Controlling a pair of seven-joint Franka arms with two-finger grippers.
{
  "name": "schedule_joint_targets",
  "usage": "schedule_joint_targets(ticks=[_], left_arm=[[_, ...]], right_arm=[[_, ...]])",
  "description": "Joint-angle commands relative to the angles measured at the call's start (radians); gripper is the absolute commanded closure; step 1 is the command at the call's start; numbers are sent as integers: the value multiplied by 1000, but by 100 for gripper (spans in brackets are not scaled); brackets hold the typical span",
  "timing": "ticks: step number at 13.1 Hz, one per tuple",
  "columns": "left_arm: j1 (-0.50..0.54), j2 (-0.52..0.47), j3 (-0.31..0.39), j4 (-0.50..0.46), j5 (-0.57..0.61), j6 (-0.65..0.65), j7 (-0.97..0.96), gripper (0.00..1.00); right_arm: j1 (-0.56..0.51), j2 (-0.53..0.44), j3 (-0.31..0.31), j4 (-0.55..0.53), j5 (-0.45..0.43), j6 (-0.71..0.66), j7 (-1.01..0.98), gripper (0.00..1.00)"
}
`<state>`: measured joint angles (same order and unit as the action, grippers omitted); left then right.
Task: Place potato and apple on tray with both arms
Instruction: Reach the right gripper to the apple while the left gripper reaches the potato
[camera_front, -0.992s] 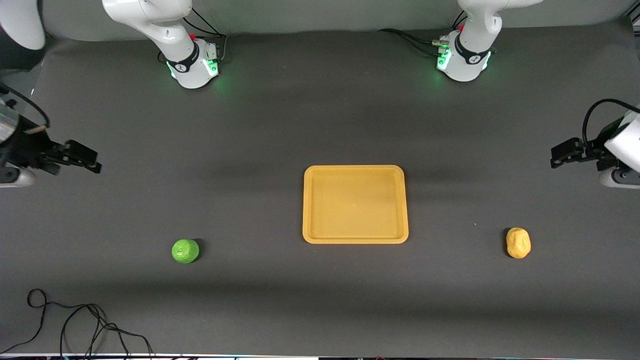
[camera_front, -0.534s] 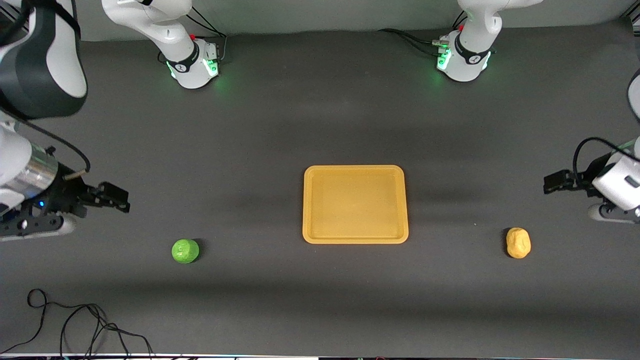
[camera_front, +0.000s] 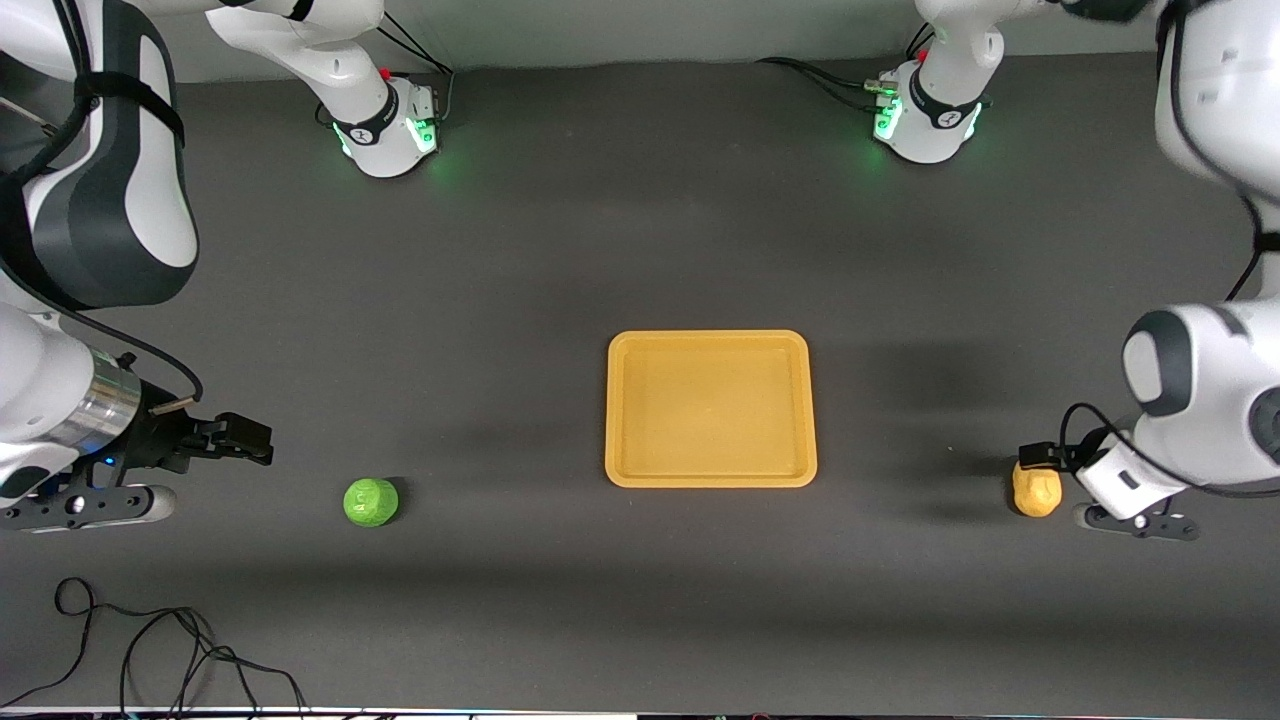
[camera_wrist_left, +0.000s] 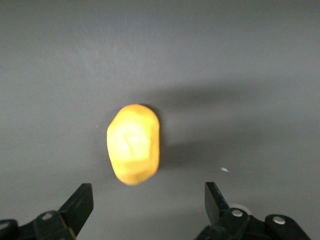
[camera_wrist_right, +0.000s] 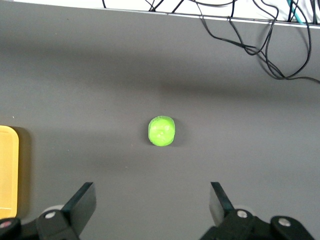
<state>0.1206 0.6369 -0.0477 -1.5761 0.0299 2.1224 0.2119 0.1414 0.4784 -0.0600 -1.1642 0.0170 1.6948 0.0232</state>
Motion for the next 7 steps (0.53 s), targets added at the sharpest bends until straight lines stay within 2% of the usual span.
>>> schedule_joint_targets(ticks=[1,3,4,5,7], left_arm=[[27,78,-3,21,5,84,76,1],[30,121,-3,25,2,154,92,1],[30,125,-3,25,1,157,92,10],[30,122,-3,27,-4,151,87,39],[16,107,-7,39,-5,108,63,67]], right_arm=[[4,-3,-8,-127,17,135,-16,0],[0,0,-8,-216,21,236,-16,0],[0,5,-9,-254,32,294,-16,0],[1,6,-9,-297,32,360,-16,0],[6,31,-8,-353,32,480,-14,0]])
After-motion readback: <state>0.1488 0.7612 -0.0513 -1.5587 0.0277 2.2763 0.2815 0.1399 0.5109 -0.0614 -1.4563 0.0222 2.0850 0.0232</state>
